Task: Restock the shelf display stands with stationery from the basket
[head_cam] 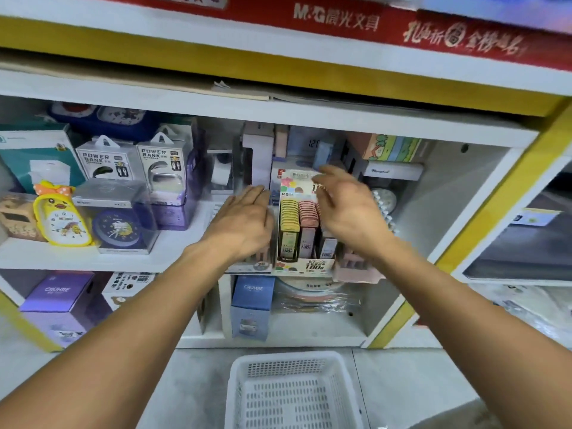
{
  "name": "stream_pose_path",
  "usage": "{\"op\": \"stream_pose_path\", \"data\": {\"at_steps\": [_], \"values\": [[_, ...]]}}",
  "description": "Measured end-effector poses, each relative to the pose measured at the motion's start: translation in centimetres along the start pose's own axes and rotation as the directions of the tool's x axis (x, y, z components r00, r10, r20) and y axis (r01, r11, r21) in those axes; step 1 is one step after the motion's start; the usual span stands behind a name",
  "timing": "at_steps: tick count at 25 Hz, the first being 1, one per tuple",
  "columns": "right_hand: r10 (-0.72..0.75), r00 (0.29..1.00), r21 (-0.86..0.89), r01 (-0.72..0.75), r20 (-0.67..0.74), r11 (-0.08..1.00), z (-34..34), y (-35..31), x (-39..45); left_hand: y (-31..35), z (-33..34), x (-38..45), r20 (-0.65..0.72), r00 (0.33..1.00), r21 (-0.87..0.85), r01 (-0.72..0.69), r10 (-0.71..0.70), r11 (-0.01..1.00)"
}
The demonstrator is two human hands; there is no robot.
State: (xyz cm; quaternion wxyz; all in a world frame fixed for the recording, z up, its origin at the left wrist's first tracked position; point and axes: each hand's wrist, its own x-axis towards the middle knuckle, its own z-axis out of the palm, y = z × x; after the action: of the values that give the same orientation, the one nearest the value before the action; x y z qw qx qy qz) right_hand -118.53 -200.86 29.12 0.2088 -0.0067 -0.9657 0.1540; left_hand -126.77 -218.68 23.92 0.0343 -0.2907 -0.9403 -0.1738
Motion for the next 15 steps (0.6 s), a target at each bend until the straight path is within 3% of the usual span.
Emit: {"op": "stream_pose_path", "data": {"at_steps": [2, 4, 6, 10, 15], "values": [[0.157, 0.980, 0.099, -0.145, -0.119, 0.984, -2.3, 2.9, -0.5, 1.9, -0.2, 0.5, -0.015, 0.998, -0.037, -0.055, 0.054, 0.998], [0.240, 0.959, 0.160, -0.216, -0.153, 0.963, -3.3, 5.1, -1.1, 3.6, -0.1, 1.0, -0.009, 0.996, -0.035, -0.086, 0.086, 0.996], [0.236, 0.971, 0.113, -0.229, -0.047, 0.967, -3.1, 6.2, -1.5, 5.1, 0.5, 1.6, 0.008, 0.994, 0.008, -0.110, 0.110, 0.994], [0.168, 0.959, -0.153, -0.135, 0.229, 0.979, -1.0, 7.2, -2.0, 7.0, 1.9, 2.8, 0.075, 0.983, 0.128, -0.175, 0.167, 0.976], [0.145, 0.946, -0.290, -0.057, 0.289, 0.955, 0.6, 8.1, -2.0, 7.2, 3.6, 2.9, 0.147, 0.977, 0.167, -0.175, 0.151, 0.970]]}}
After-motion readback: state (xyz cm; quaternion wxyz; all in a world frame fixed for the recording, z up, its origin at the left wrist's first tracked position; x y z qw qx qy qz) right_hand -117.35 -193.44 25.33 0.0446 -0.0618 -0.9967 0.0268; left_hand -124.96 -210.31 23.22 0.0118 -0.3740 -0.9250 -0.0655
